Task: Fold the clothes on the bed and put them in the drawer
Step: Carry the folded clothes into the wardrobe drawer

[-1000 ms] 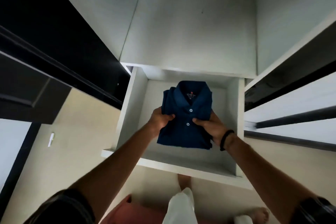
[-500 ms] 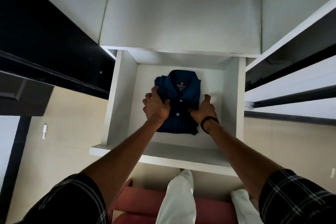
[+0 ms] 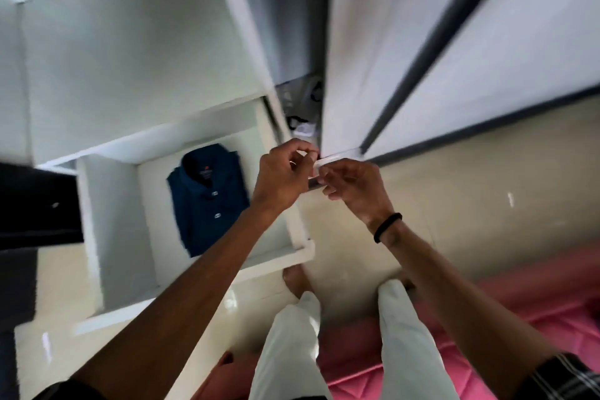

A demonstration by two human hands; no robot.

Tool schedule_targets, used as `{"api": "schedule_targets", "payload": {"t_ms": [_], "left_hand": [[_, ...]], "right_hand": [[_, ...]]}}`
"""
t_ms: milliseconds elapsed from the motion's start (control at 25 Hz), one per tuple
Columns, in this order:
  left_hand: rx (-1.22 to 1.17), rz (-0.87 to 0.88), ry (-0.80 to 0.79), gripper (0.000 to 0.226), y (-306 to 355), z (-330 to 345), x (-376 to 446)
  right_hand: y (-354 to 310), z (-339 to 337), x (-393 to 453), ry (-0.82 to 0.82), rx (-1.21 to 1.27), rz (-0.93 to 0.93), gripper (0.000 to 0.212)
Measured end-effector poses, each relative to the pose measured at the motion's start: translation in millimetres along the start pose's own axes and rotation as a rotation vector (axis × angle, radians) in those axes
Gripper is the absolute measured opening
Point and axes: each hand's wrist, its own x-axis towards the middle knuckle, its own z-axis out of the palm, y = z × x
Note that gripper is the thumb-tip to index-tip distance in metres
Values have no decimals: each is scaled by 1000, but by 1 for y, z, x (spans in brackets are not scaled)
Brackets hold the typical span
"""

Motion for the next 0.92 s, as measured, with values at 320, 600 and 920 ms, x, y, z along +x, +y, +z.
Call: {"api": "schedule_targets", "payload": {"t_ms": [320, 600, 920], "left_hand": [[145, 112, -488, 12, 106, 247, 12], [281, 137, -982, 11, 156, 538, -81], [407, -540, -1002, 74, 104, 738, -195]], "right_hand": [[92, -256, -77, 510, 44, 150, 16], [227, -448, -197, 1114, 110, 300, 23], [413, -560, -314, 1237, 469, 981, 76]]}}
